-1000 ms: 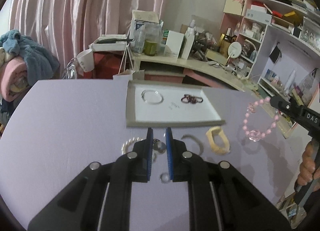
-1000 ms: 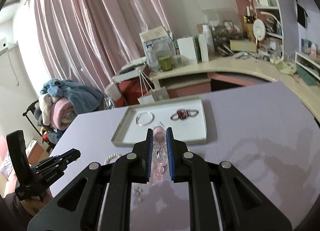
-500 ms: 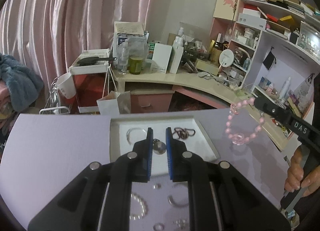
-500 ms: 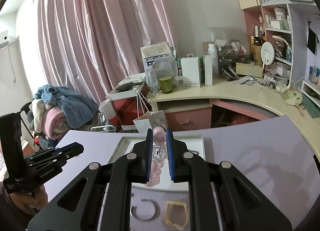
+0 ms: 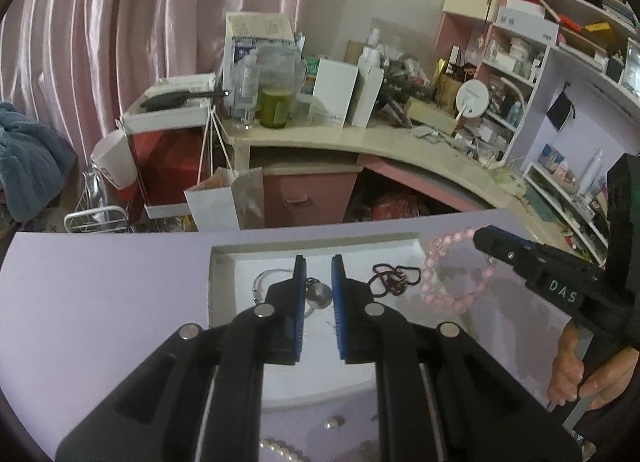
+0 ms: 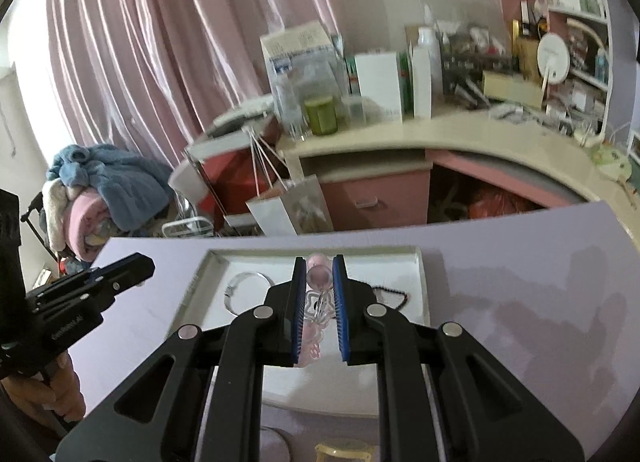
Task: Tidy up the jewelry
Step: 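Carry both items to the tray and open both grippers there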
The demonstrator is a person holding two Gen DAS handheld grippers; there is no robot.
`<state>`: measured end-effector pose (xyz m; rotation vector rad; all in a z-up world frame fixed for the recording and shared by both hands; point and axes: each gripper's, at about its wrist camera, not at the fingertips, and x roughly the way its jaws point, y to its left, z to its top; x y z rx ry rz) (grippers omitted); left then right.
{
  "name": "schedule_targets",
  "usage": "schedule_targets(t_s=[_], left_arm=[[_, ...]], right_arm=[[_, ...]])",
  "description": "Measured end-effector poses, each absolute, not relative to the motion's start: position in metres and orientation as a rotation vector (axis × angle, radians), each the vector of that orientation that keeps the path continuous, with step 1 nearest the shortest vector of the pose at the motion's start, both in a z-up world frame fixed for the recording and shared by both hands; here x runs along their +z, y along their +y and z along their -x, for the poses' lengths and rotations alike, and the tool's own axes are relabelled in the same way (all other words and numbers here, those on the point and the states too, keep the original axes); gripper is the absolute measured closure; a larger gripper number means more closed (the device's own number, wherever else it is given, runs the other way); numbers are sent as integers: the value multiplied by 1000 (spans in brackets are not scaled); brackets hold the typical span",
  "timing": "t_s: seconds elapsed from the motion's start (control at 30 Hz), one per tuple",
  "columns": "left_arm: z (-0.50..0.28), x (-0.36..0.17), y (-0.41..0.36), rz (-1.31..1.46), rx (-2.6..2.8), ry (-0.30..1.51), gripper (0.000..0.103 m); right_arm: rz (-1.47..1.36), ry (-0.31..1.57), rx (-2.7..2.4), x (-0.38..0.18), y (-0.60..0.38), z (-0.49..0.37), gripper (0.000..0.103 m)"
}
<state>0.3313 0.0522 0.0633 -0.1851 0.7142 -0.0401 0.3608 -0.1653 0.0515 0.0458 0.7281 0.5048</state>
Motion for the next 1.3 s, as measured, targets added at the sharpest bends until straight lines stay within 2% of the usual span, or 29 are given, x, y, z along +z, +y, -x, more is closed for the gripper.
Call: schedule_targets(t_s=[0.3, 0.4, 1.13, 1.2, 1.27, 1.3], left_arm=[[-354, 36, 58, 199, -49, 759, 90], [-356, 33, 58, 198, -52, 762, 90], [-384, -4, 47, 179, -47, 831, 90], [-384, -4, 49, 188, -40, 829, 86], [-380, -1, 52, 207, -34, 822, 70], [-376, 1, 54, 216, -32, 813, 68]], right_arm=[[-58, 782, 504, 29, -166, -375, 87], [-80, 782, 490, 30, -171, -378, 67], [-126, 827, 435, 14, -193, -381, 67], [-134, 827, 431, 14, -196, -379, 67], [-145, 827, 428, 15, -200, -375, 67], [-149, 827, 427, 16, -201, -372, 67]])
